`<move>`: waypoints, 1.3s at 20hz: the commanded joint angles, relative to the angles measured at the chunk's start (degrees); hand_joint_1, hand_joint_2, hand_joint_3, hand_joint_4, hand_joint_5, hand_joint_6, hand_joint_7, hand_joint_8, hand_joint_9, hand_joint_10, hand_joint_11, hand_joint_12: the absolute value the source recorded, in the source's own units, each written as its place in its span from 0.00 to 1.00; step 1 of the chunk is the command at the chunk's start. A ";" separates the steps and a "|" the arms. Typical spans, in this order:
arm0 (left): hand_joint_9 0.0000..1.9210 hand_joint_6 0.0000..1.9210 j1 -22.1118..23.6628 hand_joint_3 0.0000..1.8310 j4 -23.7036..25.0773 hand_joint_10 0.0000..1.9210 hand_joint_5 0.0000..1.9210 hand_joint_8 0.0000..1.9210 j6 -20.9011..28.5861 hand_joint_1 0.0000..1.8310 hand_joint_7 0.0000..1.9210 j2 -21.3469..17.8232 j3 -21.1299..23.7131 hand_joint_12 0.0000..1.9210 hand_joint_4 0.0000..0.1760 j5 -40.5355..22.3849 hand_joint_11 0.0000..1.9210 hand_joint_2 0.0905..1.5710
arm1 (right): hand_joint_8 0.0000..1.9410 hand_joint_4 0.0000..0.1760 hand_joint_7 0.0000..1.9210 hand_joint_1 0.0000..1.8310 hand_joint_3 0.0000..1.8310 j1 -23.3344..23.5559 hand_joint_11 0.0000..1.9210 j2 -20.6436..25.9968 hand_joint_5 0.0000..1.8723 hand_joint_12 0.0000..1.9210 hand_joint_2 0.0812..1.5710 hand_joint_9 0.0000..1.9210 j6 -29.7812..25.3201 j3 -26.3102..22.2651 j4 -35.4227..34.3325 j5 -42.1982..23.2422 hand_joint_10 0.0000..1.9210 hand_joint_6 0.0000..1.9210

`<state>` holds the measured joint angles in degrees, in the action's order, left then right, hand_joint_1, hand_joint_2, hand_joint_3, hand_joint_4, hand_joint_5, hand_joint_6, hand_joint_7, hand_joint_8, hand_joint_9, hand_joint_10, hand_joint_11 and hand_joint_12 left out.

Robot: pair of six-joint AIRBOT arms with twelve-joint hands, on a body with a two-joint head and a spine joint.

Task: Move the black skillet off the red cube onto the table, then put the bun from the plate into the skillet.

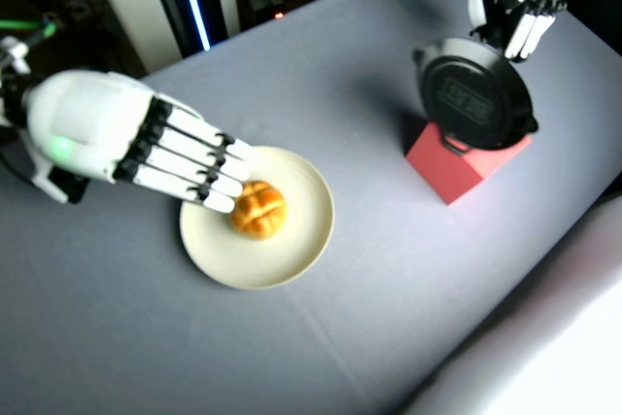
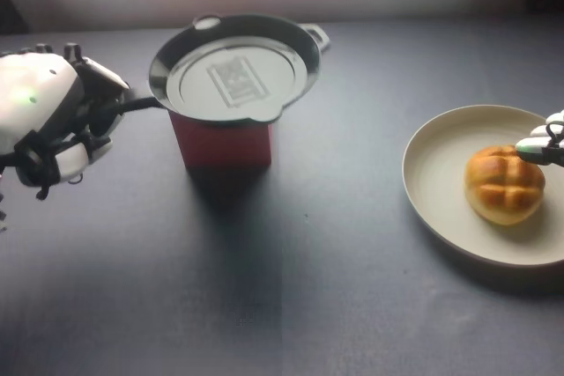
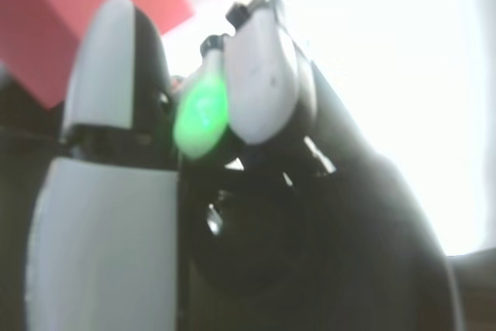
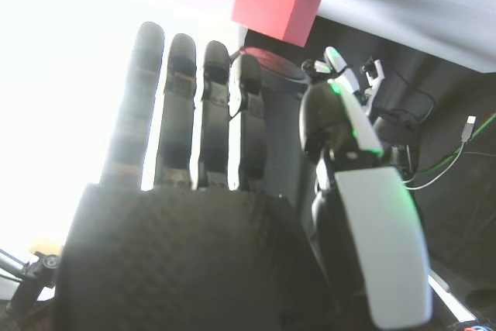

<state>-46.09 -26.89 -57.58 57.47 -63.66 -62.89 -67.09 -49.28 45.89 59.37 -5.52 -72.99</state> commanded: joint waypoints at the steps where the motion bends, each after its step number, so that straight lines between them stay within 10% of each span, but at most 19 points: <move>1: 0.81 1.00 0.10 0.00 2.21 1.00 0.60 1.00 0.17 0.85 0.73 -1.15 0.19 1.00 0.95 -7.52 0.82 0.76 | 0.00 0.00 0.26 0.30 0.00 0.14 0.20 -0.06 0.27 0.07 0.87 0.23 -0.35 0.33 -1.00 -6.89 0.00 0.00; 5: 0.82 1.00 -0.88 0.00 7.69 1.00 0.64 1.00 1.14 0.86 0.75 -3.01 2.95 1.00 0.85 -8.28 0.85 0.75 | 0.00 0.00 0.27 0.32 0.00 0.14 0.21 -0.09 0.28 0.07 0.87 0.24 -0.35 0.40 -1.49 -6.89 0.00 0.00; 7: 0.82 1.00 -1.65 0.00 10.69 1.00 0.66 1.00 1.75 0.86 0.75 -3.96 4.80 1.00 0.00 -9.35 0.85 0.74 | 0.00 0.00 0.25 0.32 0.00 0.14 0.20 -0.09 0.27 0.07 0.88 0.23 -0.35 0.40 -1.65 -6.89 0.00 0.00; 26: 0.85 1.00 -5.65 0.00 18.85 1.00 0.61 1.00 1.35 0.85 0.76 -6.91 8.93 1.00 0.00 2.53 0.87 0.76 | 0.00 0.00 0.29 0.35 0.00 0.04 0.22 -0.07 0.28 0.08 0.87 0.26 -0.36 0.16 -2.40 -6.90 0.00 0.00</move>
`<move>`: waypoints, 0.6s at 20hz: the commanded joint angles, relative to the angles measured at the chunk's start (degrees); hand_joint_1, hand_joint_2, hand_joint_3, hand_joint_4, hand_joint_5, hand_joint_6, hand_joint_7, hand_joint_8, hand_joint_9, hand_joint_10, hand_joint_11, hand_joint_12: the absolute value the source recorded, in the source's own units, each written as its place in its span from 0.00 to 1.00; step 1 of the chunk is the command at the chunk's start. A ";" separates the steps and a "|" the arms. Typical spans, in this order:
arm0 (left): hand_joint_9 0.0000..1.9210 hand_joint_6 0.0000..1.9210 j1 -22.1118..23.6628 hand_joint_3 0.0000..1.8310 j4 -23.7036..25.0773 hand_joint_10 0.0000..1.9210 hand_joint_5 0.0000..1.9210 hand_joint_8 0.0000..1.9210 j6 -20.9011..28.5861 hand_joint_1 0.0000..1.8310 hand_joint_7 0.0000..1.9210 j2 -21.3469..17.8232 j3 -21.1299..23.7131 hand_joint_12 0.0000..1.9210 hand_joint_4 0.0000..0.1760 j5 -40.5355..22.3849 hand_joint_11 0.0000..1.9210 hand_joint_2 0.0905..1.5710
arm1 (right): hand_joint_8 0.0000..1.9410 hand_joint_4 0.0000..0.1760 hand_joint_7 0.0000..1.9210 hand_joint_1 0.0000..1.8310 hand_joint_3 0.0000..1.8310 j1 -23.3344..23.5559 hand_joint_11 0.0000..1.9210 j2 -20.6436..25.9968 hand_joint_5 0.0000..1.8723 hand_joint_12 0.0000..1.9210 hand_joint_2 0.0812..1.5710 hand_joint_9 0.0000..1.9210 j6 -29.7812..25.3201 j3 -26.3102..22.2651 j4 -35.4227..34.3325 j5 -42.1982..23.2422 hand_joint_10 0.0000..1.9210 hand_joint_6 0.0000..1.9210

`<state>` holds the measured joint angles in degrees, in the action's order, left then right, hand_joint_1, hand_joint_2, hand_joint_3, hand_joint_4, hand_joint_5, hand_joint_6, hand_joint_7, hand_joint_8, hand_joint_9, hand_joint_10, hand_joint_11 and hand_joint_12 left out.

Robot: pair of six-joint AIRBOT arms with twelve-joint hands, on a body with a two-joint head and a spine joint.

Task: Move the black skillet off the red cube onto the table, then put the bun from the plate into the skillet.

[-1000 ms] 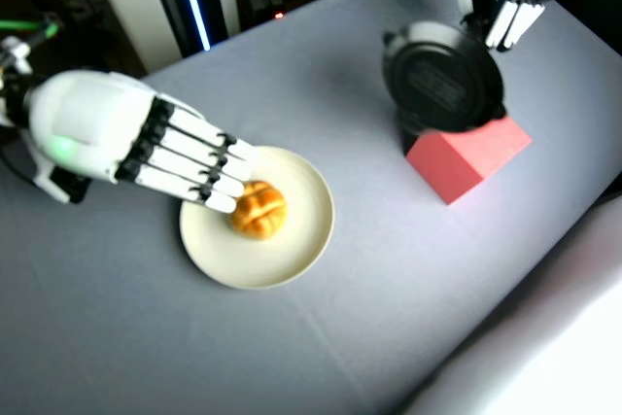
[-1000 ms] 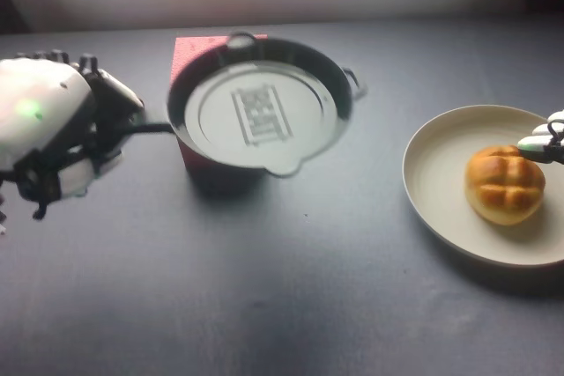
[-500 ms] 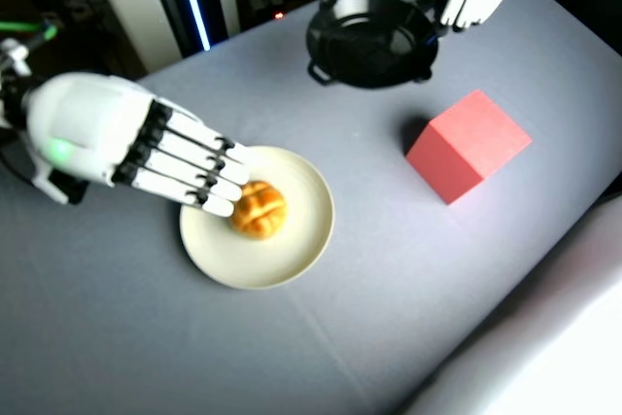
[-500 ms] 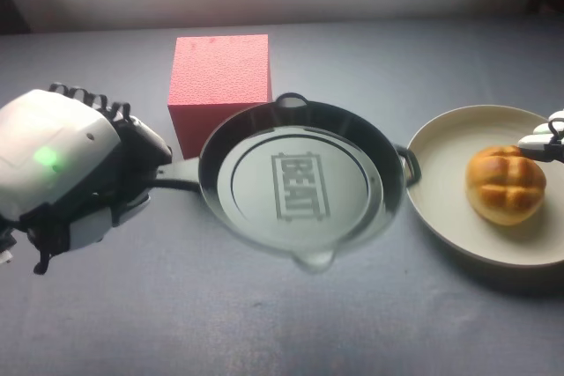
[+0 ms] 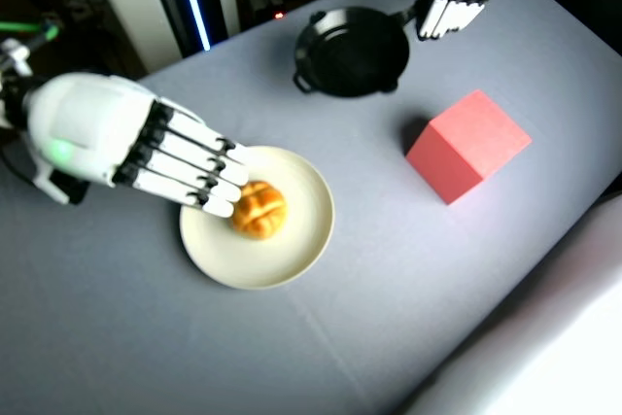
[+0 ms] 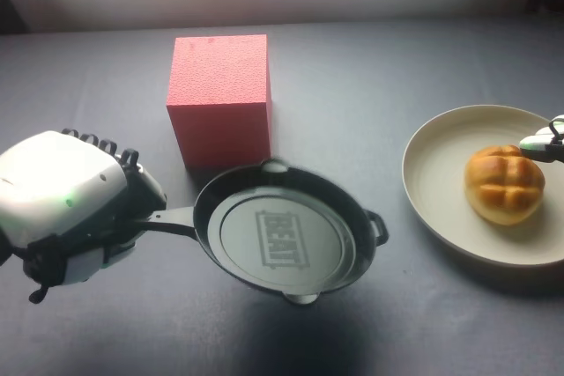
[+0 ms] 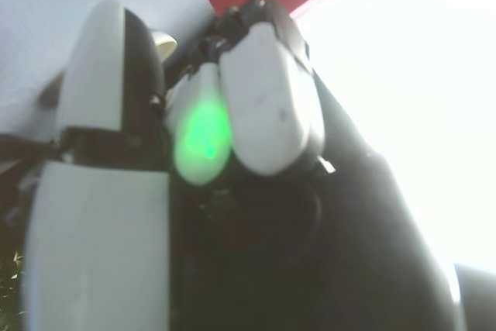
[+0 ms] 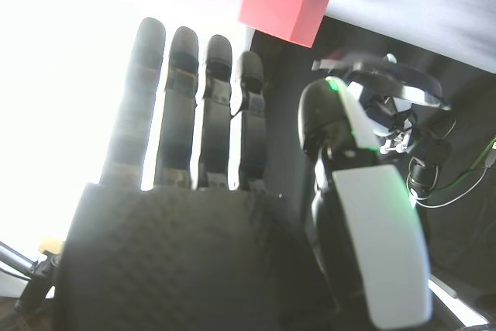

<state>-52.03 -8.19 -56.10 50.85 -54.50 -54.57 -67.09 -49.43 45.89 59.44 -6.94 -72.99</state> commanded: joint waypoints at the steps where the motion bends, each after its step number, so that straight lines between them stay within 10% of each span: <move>1: 0.84 1.00 0.29 0.00 -0.15 1.00 0.60 1.00 -0.40 0.89 0.75 0.02 -0.47 1.00 0.00 -4.70 0.80 0.76 | 0.00 0.00 0.28 0.35 0.00 0.04 0.21 0.08 0.28 0.07 0.87 0.26 -0.36 0.09 -0.98 -6.90 0.00 0.00; 9: 0.72 1.00 0.55 0.00 -0.56 1.00 0.57 1.00 -1.95 0.70 0.65 0.99 -1.12 1.00 0.00 -0.21 0.75 0.71 | 0.00 0.00 0.27 0.36 0.00 -0.16 0.21 0.08 0.28 0.08 0.87 0.24 -0.36 0.07 -0.98 -6.90 0.00 0.00; 12: 0.45 0.92 0.58 0.00 -0.56 1.00 0.25 1.00 -2.32 0.59 0.36 0.60 -0.80 1.00 0.00 0.07 0.46 0.67 | 0.00 0.00 0.27 0.35 0.00 -0.32 0.21 0.08 0.28 0.08 0.87 0.25 -0.36 0.06 -1.18 -6.90 0.00 0.00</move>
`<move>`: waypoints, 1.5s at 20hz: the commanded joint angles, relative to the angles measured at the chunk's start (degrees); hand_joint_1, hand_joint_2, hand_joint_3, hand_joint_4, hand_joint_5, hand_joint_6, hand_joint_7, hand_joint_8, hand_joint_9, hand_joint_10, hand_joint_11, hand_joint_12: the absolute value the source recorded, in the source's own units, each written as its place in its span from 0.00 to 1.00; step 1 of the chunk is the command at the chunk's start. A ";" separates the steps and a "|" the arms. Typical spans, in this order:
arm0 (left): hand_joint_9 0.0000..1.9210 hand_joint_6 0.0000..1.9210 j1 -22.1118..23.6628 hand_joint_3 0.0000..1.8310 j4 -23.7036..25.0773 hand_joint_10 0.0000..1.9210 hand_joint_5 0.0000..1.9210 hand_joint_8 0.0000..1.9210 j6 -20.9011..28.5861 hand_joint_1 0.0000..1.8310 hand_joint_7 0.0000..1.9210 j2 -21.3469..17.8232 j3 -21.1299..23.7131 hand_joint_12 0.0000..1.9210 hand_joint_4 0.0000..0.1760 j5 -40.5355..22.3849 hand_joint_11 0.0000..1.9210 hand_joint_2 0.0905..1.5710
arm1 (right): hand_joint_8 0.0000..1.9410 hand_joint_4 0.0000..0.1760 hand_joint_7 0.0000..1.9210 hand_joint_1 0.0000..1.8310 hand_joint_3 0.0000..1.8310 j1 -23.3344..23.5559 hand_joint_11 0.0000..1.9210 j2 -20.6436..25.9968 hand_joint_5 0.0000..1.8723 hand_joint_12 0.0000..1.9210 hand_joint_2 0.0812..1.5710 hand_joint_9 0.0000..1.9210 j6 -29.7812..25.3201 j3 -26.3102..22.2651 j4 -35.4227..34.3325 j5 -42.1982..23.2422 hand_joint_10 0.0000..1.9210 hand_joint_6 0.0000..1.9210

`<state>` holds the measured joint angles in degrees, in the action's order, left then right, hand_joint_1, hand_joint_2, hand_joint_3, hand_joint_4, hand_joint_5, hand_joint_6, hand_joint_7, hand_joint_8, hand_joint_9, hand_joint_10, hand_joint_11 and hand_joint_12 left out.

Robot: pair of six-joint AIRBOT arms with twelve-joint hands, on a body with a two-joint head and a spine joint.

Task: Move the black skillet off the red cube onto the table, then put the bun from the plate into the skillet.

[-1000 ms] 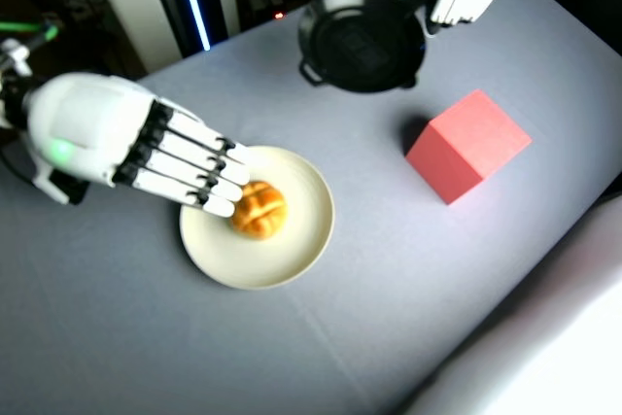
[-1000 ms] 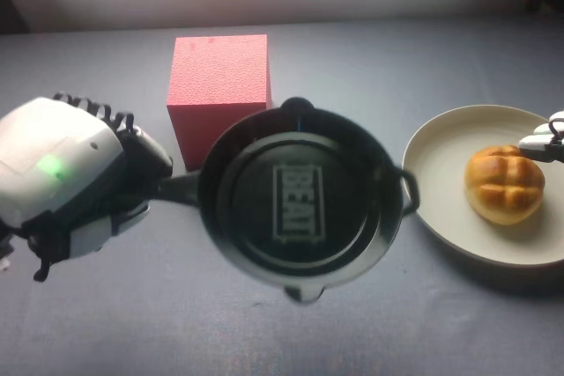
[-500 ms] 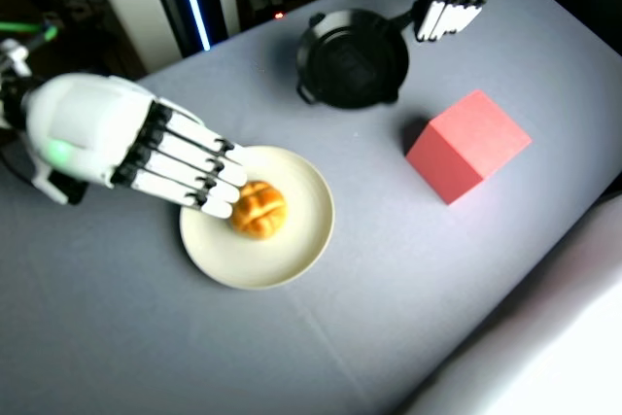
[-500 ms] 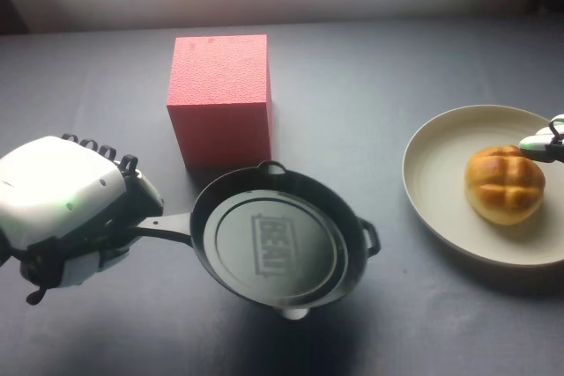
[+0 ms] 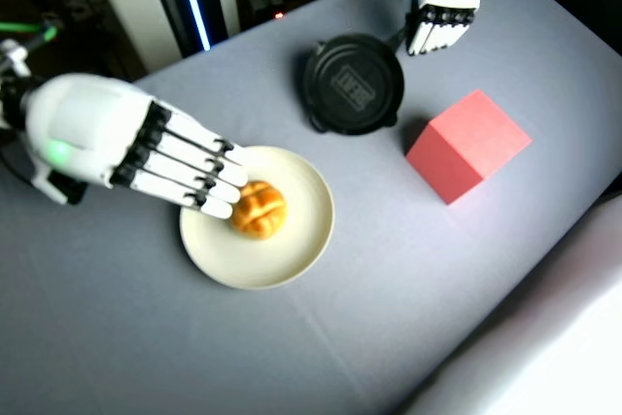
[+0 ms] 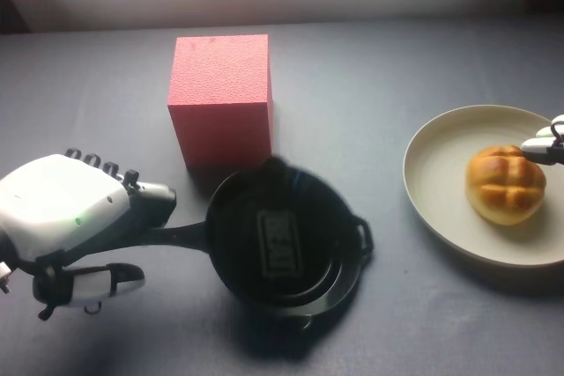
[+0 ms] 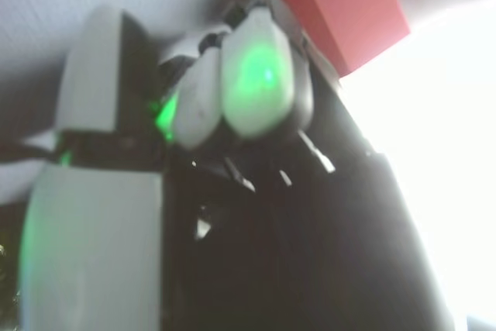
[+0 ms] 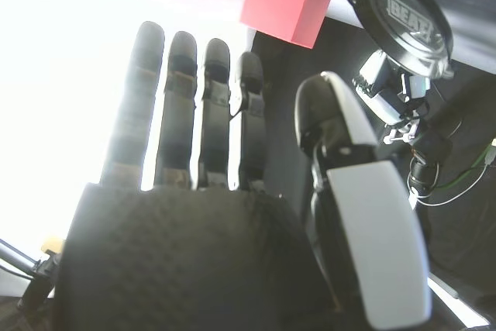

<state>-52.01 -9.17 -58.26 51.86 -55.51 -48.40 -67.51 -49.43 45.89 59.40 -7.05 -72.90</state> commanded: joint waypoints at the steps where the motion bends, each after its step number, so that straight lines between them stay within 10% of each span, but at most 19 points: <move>1: 0.27 0.76 0.55 0.00 0.47 0.98 0.15 0.92 -0.16 0.55 0.19 -0.55 0.32 1.00 0.00 -6.15 0.31 0.65 | 0.00 0.00 0.27 0.36 0.00 0.07 0.21 0.08 0.28 0.08 0.88 0.25 -0.36 0.08 -1.11 -6.98 0.00 0.00; 10: 0.13 0.59 -1.22 0.00 1.07 0.87 0.09 0.80 -0.16 0.46 0.09 -4.40 3.47 0.98 0.09 -11.43 0.12 0.69 | 0.00 0.02 0.27 0.32 0.00 0.06 0.22 0.18 0.27 0.08 0.88 0.25 -0.36 0.31 -1.19 -6.98 0.00 0.00; 12: 0.18 0.49 -1.80 0.00 1.07 0.73 0.10 0.65 -0.16 0.42 0.14 -5.50 4.42 0.85 0.11 -14.40 0.13 0.69 | 0.00 0.00 0.26 0.34 0.00 0.15 0.21 0.27 0.26 0.08 0.88 0.25 -0.36 0.63 -1.30 -6.98 0.00 0.00; 14: 0.26 0.08 -2.23 0.00 1.25 0.18 0.16 0.10 -0.18 0.43 0.25 -6.87 5.53 0.49 0.00 -18.10 0.12 0.64 | 0.00 0.07 0.26 0.36 0.00 0.72 0.19 0.30 0.24 0.07 0.83 0.24 -0.36 1.05 -1.27 -6.97 0.00 0.00; 15: 0.26 0.08 -2.28 0.00 1.35 0.18 0.16 0.10 -0.18 0.43 0.25 -7.22 5.81 0.49 0.00 -19.36 0.12 0.64 | 0.00 0.07 0.26 0.36 0.00 1.04 0.19 0.30 0.24 0.07 0.83 0.24 -0.36 1.33 -1.26 -6.74 0.00 0.00; 16: 0.17 0.00 -2.40 0.00 1.44 0.02 0.12 0.01 -0.18 0.43 0.19 -7.49 6.08 0.40 0.30 -20.73 0.01 0.59 | 0.00 0.00 0.27 0.42 0.00 1.63 0.20 0.27 0.24 0.08 0.78 0.25 -0.23 1.66 -1.26 -6.02 0.00 0.00; 18: 0.05 0.00 -2.94 0.00 1.45 0.00 0.07 0.00 -0.18 0.42 0.09 -7.98 6.70 0.18 0.70 -23.81 0.00 0.57 | 0.00 0.00 0.25 0.45 0.00 3.97 0.19 -0.18 0.24 0.08 0.72 0.23 0.04 2.84 -0.59 -3.20 0.00 0.00; 20: 0.01 0.00 -3.61 0.00 1.45 0.00 0.05 0.00 -0.18 0.41 0.04 -8.63 7.28 0.05 0.90 -25.88 0.00 0.55 | 0.00 0.00 0.25 0.51 0.01 7.13 0.12 -1.28 0.25 0.22 0.67 0.21 0.04 4.43 1.37 0.92 0.00 0.00; 22: 0.00 0.00 -4.16 0.00 1.45 0.00 0.05 0.00 -0.19 0.40 0.03 -9.14 7.66 0.00 0.98 -26.38 0.00 0.54 | 0.00 0.00 0.26 0.55 0.00 10.43 0.05 -2.74 0.25 0.42 0.64 0.23 0.04 6.22 3.62 5.88 0.00 0.00; 25: 0.00 0.00 -4.33 0.00 1.43 0.00 0.05 0.00 -0.18 0.41 0.03 -9.15 7.69 0.00 0.98 -25.90 0.00 0.55 | 0.00 0.02 0.29 0.58 0.00 14.15 0.07 -5.13 0.28 0.40 0.59 0.26 0.04 9.10 6.45 13.67 0.00 0.00; 26: 0.00 0.00 -4.33 0.00 1.42 0.00 0.05 0.00 -0.18 0.42 0.03 -9.15 7.68 0.00 1.00 -25.82 0.00 0.56 | 0.00 0.20 0.28 0.58 0.00 14.92 0.06 -5.78 0.26 0.39 0.58 0.26 0.04 9.84 6.99 15.50 0.00 0.00; 30: 0.00 0.00 -4.50 0.00 1.04 0.00 0.05 0.00 -0.16 0.43 0.04 -9.07 7.72 0.00 0.94 -25.96 0.00 0.57 | 0.00 0.16 0.26 0.59 0.00 17.56 0.07 -8.00 0.26 0.34 0.57 0.24 0.22 12.25 8.76 20.48 0.00 0.00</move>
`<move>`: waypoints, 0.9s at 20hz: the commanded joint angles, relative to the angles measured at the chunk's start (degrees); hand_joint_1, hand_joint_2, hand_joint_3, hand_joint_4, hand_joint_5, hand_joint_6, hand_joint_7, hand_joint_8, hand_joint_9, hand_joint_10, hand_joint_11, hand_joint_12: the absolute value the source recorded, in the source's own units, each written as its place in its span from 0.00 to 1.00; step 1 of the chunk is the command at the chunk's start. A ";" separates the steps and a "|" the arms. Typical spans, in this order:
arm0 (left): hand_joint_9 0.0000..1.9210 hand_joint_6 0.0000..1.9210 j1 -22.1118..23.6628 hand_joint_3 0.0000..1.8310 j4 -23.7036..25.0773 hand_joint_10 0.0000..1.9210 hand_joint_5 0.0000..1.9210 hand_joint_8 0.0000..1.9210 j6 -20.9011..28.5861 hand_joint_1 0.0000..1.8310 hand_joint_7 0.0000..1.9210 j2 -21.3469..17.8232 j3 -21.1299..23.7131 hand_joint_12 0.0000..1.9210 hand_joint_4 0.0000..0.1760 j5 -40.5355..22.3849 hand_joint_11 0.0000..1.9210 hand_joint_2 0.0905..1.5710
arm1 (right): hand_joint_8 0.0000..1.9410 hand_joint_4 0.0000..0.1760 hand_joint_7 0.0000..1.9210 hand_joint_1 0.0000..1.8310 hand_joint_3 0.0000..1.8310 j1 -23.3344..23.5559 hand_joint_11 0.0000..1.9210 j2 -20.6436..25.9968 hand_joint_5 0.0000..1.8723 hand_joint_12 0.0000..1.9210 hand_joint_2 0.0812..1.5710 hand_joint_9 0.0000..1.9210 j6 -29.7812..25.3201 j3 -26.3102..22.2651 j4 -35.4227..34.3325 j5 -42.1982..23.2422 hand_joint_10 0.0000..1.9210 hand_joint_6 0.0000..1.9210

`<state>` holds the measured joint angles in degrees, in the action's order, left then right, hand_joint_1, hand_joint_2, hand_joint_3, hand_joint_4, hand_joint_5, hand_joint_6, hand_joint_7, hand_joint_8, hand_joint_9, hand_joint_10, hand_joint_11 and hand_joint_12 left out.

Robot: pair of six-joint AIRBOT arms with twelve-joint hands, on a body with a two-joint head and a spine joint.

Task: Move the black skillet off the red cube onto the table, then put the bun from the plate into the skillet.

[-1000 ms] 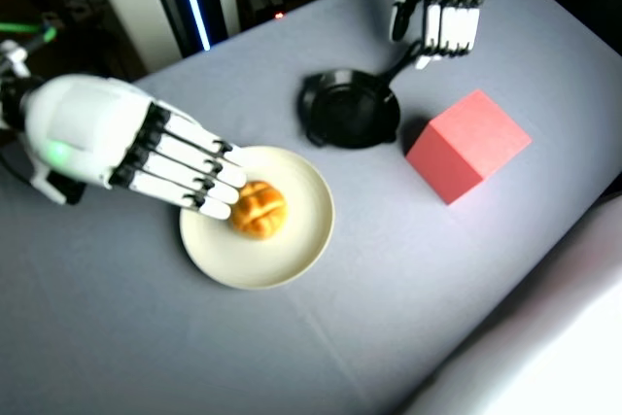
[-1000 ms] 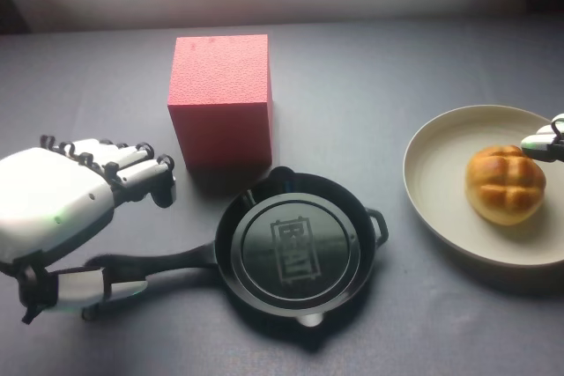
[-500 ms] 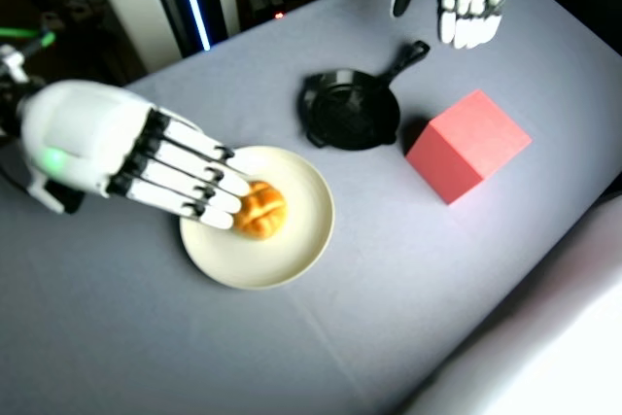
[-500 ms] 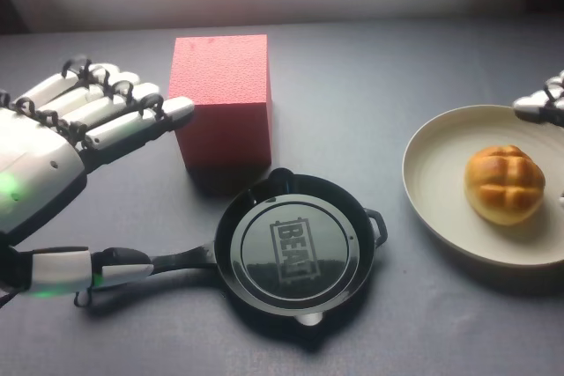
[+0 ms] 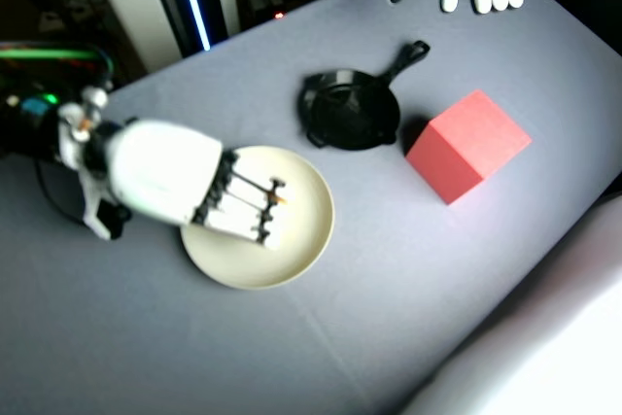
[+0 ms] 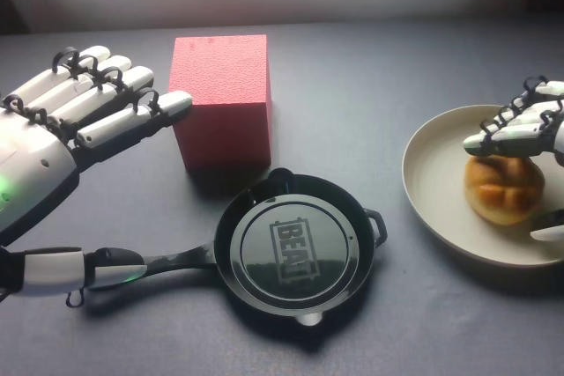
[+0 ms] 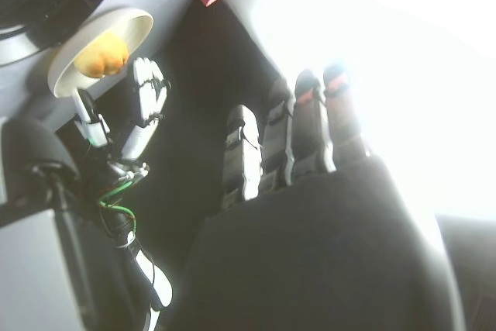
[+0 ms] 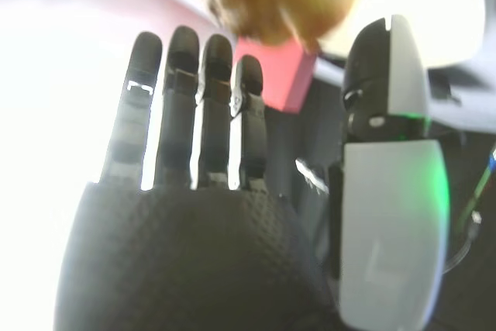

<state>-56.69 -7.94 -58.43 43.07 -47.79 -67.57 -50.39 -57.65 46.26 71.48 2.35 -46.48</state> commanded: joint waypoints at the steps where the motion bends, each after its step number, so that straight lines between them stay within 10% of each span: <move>1: 0.01 0.00 0.07 0.00 -0.23 0.00 0.06 0.00 0.01 0.43 0.04 -0.27 0.09 0.01 0.88 -6.86 0.02 0.57 | 0.00 0.23 0.26 0.58 0.00 0.93 0.05 0.01 0.26 0.38 0.59 0.23 0.25 0.39 -0.64 -5.50 0.00 0.00; 6: 0.03 0.00 -0.01 0.01 -0.41 0.01 0.06 0.01 0.02 0.40 0.06 -0.09 0.15 0.01 0.81 -7.19 0.02 0.59 | 0.01 0.00 0.44 0.65 0.00 2.06 0.03 -1.34 0.38 0.52 0.64 0.38 0.62 1.73 -0.65 -3.14 0.02 0.00; 7: 0.04 0.00 0.02 0.01 -0.41 0.01 0.06 0.01 0.02 0.39 0.06 -0.04 0.16 0.02 0.81 -7.27 0.03 0.58 | 0.37 0.00 0.53 0.73 0.00 2.36 0.07 -1.66 0.43 0.55 0.68 0.44 0.68 2.19 -0.69 -2.30 0.02 0.01; 8: 0.04 0.00 0.03 0.01 -0.41 0.01 0.06 0.01 0.02 0.39 0.07 -0.03 0.17 0.02 0.77 -7.32 0.03 0.58 | 0.51 0.00 0.55 0.70 0.00 2.52 0.07 -1.81 0.43 0.59 0.70 0.49 0.68 2.47 -0.71 -1.69 0.04 0.43; 9: 0.04 0.01 0.05 0.01 -0.41 0.01 0.07 0.01 0.02 0.40 0.07 -0.03 0.20 0.02 0.70 -7.42 0.03 0.59 | 0.49 0.00 0.57 0.74 0.00 2.73 0.09 -1.96 0.44 0.63 0.71 0.43 0.68 2.81 -0.82 -1.15 0.54 0.52; 12: 0.03 0.01 0.07 0.01 -0.41 0.00 0.08 0.00 0.02 0.40 0.07 0.04 0.22 0.03 0.68 -7.48 0.03 0.60 | 0.50 0.00 0.48 0.74 0.00 3.13 0.21 -1.96 0.46 0.64 0.72 0.42 0.67 2.77 -1.06 -1.51 0.66 0.65; 14: 0.03 0.00 0.03 0.00 -0.41 0.00 0.08 0.00 0.02 0.40 0.06 0.09 0.22 0.09 0.71 -7.47 0.00 0.61 | 0.51 0.00 0.48 0.74 0.00 3.82 0.26 -1.26 0.47 0.58 0.71 0.43 0.14 1.71 -0.02 -4.31 0.63 0.64; 18: 0.05 0.00 0.03 0.00 -0.46 0.00 0.08 0.00 0.03 0.38 0.08 0.35 0.25 0.19 0.70 -7.58 0.00 0.60 | 0.69 0.00 0.41 0.74 0.00 5.26 0.19 0.92 0.51 0.80 0.74 0.36 -1.19 -2.37 4.84 -12.73 0.74 0.51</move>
<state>-57.08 -8.40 -58.43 43.40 -47.72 -67.94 -45.60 -57.12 45.08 68.90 8.67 -51.13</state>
